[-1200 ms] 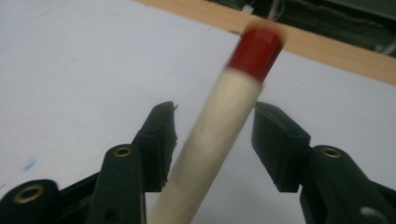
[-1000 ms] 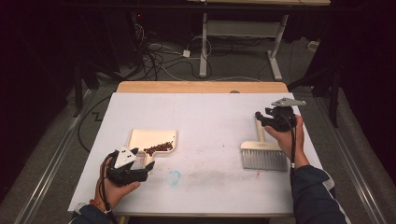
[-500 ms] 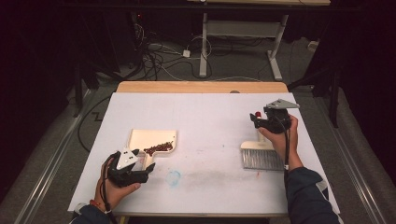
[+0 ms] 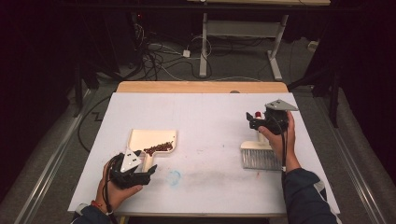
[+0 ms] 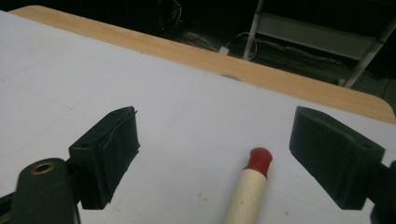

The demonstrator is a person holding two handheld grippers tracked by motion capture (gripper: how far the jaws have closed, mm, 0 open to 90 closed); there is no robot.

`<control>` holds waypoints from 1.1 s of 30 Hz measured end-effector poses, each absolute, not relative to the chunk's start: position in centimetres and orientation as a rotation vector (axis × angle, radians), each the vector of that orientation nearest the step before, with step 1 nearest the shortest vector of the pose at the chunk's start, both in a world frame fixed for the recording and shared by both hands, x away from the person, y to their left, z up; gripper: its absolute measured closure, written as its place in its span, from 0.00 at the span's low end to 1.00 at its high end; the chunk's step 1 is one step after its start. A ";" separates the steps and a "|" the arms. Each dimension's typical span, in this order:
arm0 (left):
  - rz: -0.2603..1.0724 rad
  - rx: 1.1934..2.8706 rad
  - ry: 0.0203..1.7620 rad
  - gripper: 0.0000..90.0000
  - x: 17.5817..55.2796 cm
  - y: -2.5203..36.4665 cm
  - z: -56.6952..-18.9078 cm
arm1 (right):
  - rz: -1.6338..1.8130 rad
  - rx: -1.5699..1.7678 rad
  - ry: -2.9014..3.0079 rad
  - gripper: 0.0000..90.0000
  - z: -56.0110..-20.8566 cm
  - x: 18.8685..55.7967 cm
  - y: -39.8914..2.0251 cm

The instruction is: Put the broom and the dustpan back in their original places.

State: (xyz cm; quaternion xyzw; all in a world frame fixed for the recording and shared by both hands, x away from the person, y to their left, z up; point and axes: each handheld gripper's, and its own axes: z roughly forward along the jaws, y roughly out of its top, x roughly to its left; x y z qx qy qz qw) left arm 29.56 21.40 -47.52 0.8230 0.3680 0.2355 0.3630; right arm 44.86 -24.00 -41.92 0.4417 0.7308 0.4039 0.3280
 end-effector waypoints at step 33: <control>0.597 2.137 0.909 0.21 29.5 20.9 -47.5 | 1.122 1.037 1.942 0.18 -39.1 41.6 -22.9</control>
